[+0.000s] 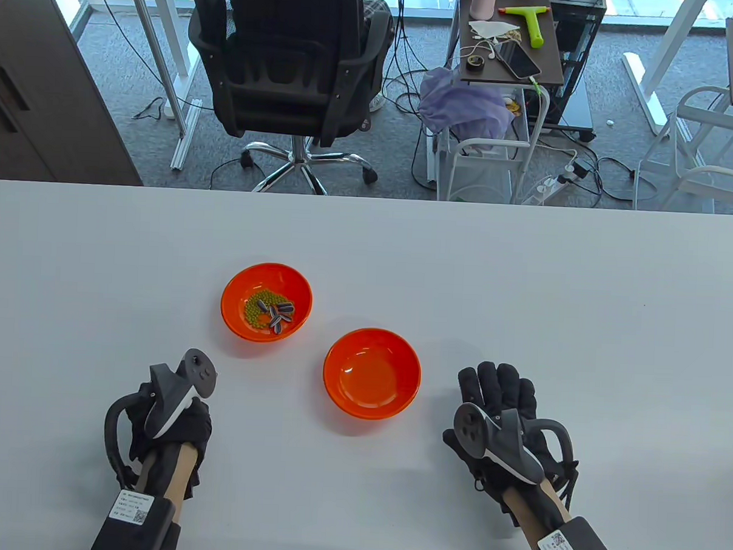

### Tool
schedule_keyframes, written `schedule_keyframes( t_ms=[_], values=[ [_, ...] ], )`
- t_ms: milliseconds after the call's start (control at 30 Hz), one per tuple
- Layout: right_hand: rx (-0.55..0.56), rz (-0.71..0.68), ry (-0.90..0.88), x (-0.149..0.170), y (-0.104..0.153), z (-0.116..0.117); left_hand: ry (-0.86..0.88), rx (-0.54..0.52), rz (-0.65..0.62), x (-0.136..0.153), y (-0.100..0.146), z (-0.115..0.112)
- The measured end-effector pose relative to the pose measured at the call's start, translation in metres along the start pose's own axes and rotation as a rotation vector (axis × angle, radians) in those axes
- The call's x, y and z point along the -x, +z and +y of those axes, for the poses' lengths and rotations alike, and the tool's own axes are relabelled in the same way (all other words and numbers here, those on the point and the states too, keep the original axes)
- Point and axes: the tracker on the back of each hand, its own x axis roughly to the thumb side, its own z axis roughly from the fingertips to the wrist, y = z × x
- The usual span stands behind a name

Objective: Pick sunflower seeds with tweezers into bowl

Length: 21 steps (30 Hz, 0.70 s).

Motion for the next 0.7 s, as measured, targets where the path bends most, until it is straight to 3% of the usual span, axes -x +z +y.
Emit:
schedule_keyframes(
  t_ms=[300, 700],
  values=[
    [-0.005, -0.005, -0.006, -0.001, -0.002, 0.000, -0.018, -0.007, 0.078, 0.004, -0.010, -0.007],
    [-0.001, -0.011, -0.007, -0.004, -0.002, -0.001, 0.012, -0.062, 0.062, 0.006, -0.007, -0.003]
  ],
)
